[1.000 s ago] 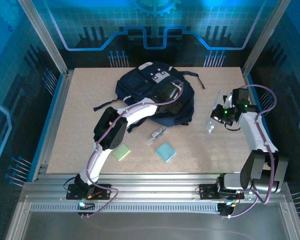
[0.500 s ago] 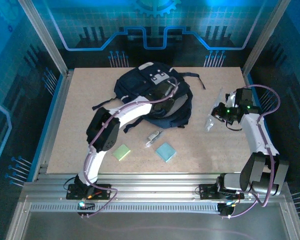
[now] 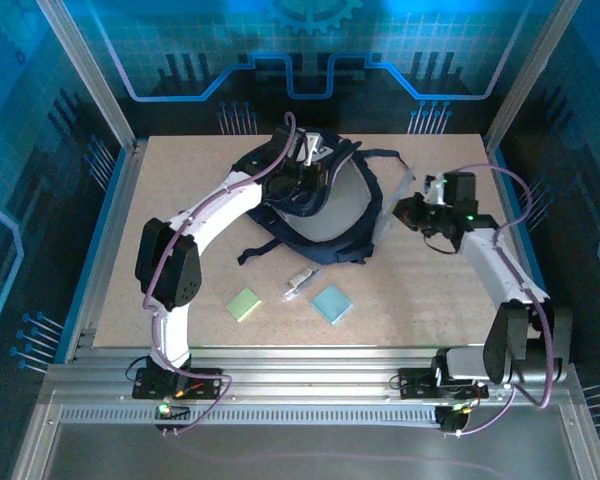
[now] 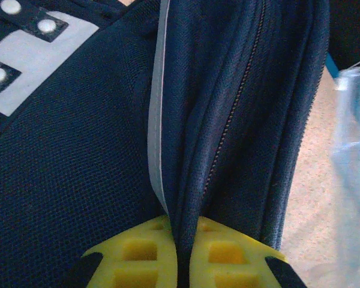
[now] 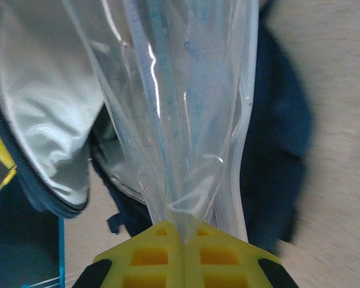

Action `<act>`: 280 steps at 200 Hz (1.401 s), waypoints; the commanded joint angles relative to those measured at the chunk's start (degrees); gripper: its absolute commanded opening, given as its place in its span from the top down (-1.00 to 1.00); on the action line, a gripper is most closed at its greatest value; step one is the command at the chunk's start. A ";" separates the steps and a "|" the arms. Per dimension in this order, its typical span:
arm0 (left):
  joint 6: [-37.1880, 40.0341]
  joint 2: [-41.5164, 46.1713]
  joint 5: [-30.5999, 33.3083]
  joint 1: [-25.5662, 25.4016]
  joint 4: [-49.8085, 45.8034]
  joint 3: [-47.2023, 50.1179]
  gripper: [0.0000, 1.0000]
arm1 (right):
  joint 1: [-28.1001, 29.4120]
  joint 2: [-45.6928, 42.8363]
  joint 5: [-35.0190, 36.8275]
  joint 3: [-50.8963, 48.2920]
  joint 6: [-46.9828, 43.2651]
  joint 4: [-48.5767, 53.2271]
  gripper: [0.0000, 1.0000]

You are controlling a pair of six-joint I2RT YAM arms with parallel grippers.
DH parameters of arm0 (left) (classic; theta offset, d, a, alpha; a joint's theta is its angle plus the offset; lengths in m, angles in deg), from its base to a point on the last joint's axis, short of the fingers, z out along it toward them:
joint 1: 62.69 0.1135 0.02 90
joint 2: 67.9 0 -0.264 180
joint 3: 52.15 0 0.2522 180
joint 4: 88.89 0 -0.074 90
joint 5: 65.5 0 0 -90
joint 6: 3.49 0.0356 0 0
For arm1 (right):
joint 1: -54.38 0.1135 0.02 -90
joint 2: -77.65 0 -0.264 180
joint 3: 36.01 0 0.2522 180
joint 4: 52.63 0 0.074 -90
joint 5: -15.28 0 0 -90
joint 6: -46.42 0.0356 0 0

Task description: Pack the student bag

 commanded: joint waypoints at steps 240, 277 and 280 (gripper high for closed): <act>-4.22 -1.27 -3.57 0.29 4.99 -6.60 -0.31 | 9.65 7.66 8.72 6.94 -2.88 0.92 -0.51; -3.83 4.32 2.22 1.67 8.11 1.85 -0.81 | 15.25 -1.62 17.55 4.37 -3.65 8.77 -0.51; -3.95 4.85 2.70 1.94 9.02 3.13 -0.84 | 16.05 -1.95 18.24 4.37 -3.25 9.09 -0.51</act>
